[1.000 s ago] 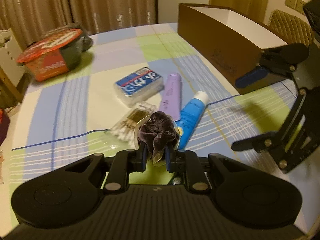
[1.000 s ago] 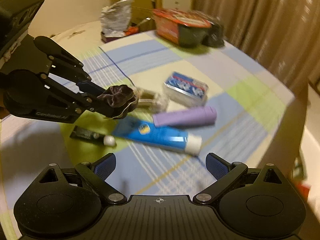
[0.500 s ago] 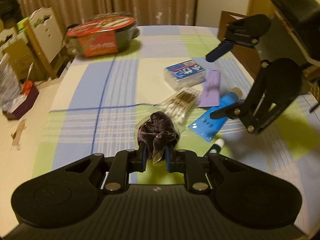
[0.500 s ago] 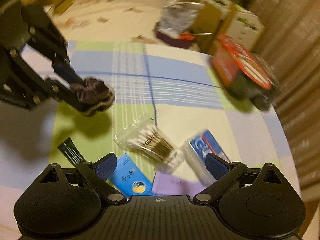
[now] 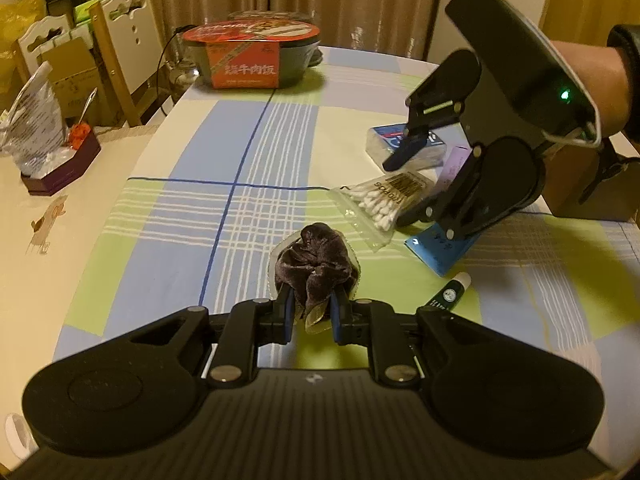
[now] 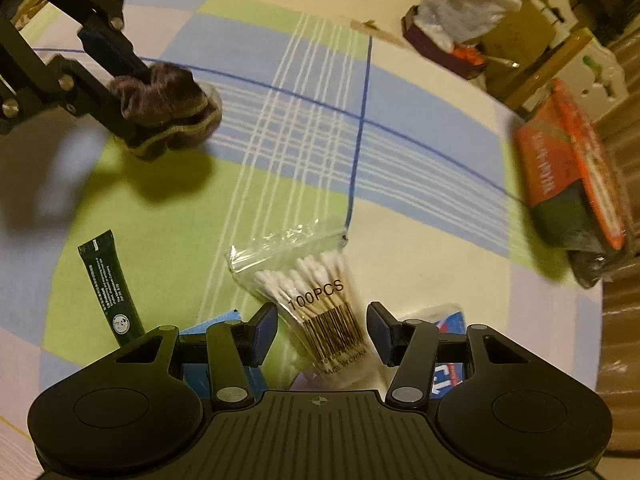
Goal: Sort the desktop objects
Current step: 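Grasp the cotton swab bag with the right gripper while the left gripper holds the scrunchie, then carry the scrunchie and swab bag over the brown box with both grippers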
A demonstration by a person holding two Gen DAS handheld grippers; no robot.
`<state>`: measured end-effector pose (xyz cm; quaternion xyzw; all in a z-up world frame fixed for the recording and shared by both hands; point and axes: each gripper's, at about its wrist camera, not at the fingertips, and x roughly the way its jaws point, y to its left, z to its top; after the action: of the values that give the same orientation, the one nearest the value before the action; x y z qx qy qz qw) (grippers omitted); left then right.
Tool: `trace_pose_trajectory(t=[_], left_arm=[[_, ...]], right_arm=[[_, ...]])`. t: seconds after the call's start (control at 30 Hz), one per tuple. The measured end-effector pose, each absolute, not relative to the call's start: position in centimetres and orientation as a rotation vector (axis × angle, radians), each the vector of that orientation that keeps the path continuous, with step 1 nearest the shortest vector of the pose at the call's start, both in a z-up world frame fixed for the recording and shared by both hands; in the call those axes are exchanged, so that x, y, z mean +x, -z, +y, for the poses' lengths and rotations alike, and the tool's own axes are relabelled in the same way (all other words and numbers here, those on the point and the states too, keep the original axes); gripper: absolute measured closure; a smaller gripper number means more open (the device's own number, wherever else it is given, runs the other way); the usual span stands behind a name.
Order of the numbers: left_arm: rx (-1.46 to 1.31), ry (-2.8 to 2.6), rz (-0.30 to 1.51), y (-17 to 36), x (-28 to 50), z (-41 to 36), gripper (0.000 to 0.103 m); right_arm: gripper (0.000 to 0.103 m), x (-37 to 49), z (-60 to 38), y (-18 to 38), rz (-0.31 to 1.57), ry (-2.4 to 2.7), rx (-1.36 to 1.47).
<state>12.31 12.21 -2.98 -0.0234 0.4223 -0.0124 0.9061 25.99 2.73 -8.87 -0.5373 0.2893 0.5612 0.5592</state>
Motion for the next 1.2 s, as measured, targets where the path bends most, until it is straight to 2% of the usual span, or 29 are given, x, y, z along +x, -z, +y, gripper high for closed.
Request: trace_pose_trajectory(t=[0.2,0.3,0.87,1.2], left_arm=[[-0.069,0.004,0.872,3.0,12.1,12.7,0.089],[-0.066,0.0,0.875,2.9,12.1,12.6,0.089],[0.004,0.053,0.852,0.8,11.2,9.7,0.089],[0.04,0.137,0.849,-0.3,9.4,5.9,0.089]], right_arm=[[0.08,27.1,2.9,8.7,0.744,-1.287,-1.188],[0.085,26.9,2.8,8.1,0.746,-1.27,-1.14],[0.085,19.6,-4.2,1.9,0.737,-1.149,-0.888],[0.085,16.3,-11.5,0.3,0.858,-0.944,-0.616]])
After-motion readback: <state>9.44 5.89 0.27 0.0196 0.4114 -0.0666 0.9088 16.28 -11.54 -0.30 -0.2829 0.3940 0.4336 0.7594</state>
